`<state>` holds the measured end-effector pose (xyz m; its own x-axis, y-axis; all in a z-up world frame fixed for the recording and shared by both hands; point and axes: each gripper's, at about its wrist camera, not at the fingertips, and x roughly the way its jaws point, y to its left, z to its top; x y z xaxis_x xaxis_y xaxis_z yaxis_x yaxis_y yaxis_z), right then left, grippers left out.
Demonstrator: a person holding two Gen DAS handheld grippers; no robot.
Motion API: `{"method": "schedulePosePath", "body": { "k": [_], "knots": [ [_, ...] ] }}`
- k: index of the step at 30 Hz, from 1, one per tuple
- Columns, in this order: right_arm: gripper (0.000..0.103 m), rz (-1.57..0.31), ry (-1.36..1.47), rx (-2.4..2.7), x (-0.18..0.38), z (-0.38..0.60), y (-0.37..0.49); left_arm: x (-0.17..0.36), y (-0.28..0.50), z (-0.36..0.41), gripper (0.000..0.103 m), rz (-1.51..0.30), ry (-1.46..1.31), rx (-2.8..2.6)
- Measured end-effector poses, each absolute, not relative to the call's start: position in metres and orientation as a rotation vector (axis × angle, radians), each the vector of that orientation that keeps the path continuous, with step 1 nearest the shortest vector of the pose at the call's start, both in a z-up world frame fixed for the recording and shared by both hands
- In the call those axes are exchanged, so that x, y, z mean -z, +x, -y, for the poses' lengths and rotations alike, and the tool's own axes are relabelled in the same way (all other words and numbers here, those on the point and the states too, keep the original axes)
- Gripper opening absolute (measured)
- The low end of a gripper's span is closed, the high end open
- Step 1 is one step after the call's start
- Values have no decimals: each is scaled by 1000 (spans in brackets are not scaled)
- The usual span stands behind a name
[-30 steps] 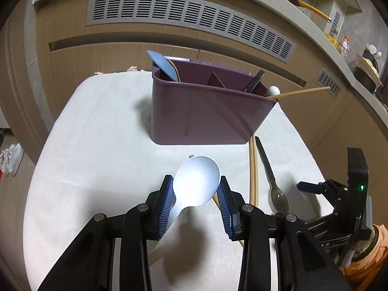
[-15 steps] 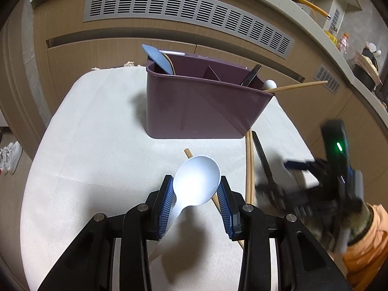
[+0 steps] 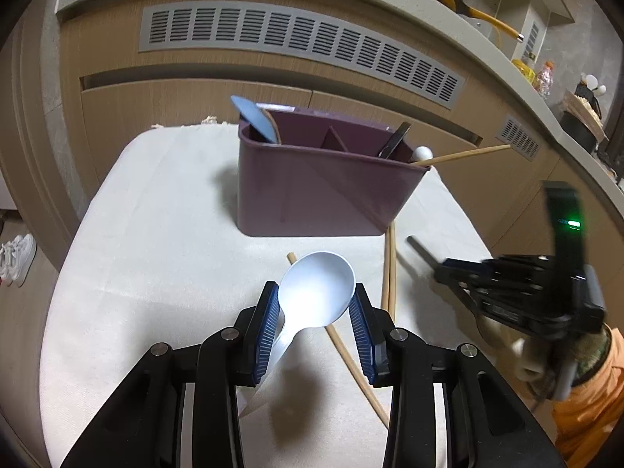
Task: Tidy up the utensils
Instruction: 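Grasp the dark black-handled spoon with right gripper while left holds the white spoon, then lower the white spoon and dark spoon into the caddy and open both grippers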
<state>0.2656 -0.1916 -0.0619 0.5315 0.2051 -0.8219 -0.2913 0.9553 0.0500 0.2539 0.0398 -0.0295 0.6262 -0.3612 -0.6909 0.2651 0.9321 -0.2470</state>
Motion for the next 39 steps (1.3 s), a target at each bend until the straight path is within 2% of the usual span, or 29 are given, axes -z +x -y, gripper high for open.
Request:
{"method": "schedulePosePath", "body": {
  "k": [9,17,23,28,33,39],
  "knots": [
    [11,-831,-56,-378,14,193,220,1,235,-32,37,-743,-116,380],
    [11,-689,9,-418,-22,192,216,-33,219,-31,37,-665,-132,393],
    [11,-382,10,-402,-106,187,219,-112,225,-32,37,-436,-211,486],
    [11,-235,20,-346,-152,176,259,-155,254,-25,37,-273,-218,519],
    [11,-218,42,-312,-149,166,306,-153,302,-35,37,-270,-319,557],
    [11,-270,47,-272,-113,157,344,-110,362,-49,37,-338,-467,573]
  ]
}}
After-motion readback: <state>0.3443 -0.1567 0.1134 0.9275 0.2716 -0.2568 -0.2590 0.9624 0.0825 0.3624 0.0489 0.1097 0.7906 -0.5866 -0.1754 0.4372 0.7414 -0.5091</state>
